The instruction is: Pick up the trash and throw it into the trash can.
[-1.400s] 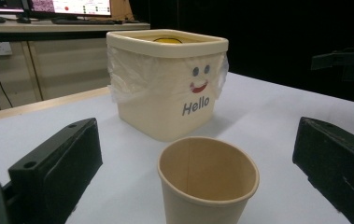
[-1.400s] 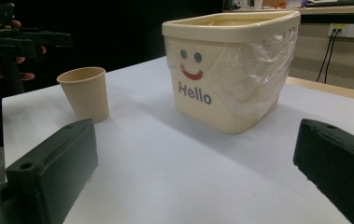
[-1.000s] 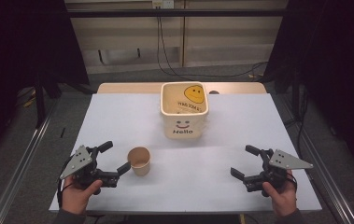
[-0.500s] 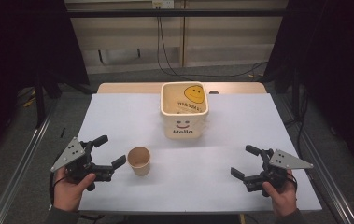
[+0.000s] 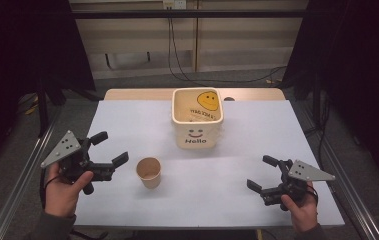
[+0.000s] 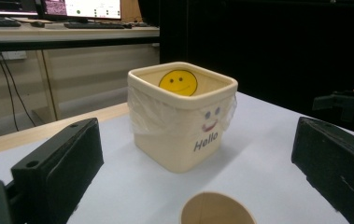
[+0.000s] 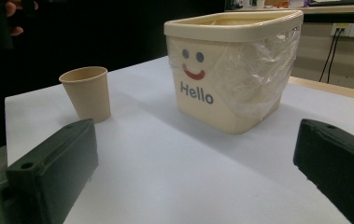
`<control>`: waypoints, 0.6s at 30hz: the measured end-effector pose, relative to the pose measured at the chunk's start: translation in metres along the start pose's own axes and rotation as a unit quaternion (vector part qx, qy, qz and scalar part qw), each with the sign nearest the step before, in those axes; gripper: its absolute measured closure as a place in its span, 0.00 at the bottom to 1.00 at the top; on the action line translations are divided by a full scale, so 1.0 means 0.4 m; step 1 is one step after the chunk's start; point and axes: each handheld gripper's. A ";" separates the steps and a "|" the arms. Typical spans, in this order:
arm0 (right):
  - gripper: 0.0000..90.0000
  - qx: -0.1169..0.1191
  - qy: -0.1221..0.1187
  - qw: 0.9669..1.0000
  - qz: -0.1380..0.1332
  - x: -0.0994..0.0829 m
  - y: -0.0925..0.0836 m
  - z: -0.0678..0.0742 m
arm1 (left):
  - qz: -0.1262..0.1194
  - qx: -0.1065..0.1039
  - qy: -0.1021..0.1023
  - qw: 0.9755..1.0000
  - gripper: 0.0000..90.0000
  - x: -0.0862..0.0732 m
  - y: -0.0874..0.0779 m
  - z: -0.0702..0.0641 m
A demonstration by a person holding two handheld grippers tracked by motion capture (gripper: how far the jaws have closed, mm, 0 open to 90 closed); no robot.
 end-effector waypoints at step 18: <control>0.00 0.001 0.002 1.000 0.002 -0.001 0.003 0.001 | 0.014 -0.009 0.011 1.000 0.02 0.171 -0.005 0.015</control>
Point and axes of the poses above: each handheld gripper's, and its own axes: y roughly forward along the jaws, x roughly out of its top, z roughly to its left
